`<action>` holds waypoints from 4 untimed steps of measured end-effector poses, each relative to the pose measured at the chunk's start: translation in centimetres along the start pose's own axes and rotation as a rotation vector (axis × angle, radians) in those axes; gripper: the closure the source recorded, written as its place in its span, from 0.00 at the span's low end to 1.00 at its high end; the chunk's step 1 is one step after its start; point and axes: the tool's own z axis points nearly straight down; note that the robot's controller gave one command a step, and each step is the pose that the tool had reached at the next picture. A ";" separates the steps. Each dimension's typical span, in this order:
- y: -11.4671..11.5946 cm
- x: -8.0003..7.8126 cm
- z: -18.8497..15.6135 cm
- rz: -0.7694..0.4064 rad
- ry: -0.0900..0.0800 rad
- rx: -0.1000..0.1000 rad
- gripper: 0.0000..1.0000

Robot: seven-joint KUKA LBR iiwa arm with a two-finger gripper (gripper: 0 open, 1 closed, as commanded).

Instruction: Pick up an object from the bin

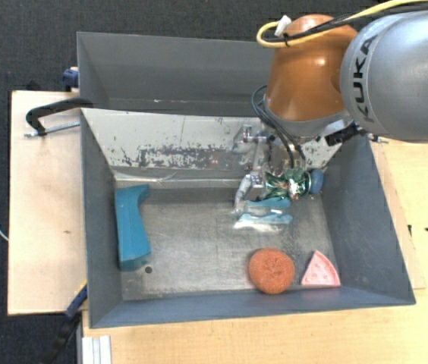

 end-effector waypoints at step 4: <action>-5.6 2.9 1.3 -0.010 -0.001 0.000 1.00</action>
Offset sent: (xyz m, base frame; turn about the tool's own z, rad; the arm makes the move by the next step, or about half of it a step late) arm 0.0000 0.0000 0.0000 0.0000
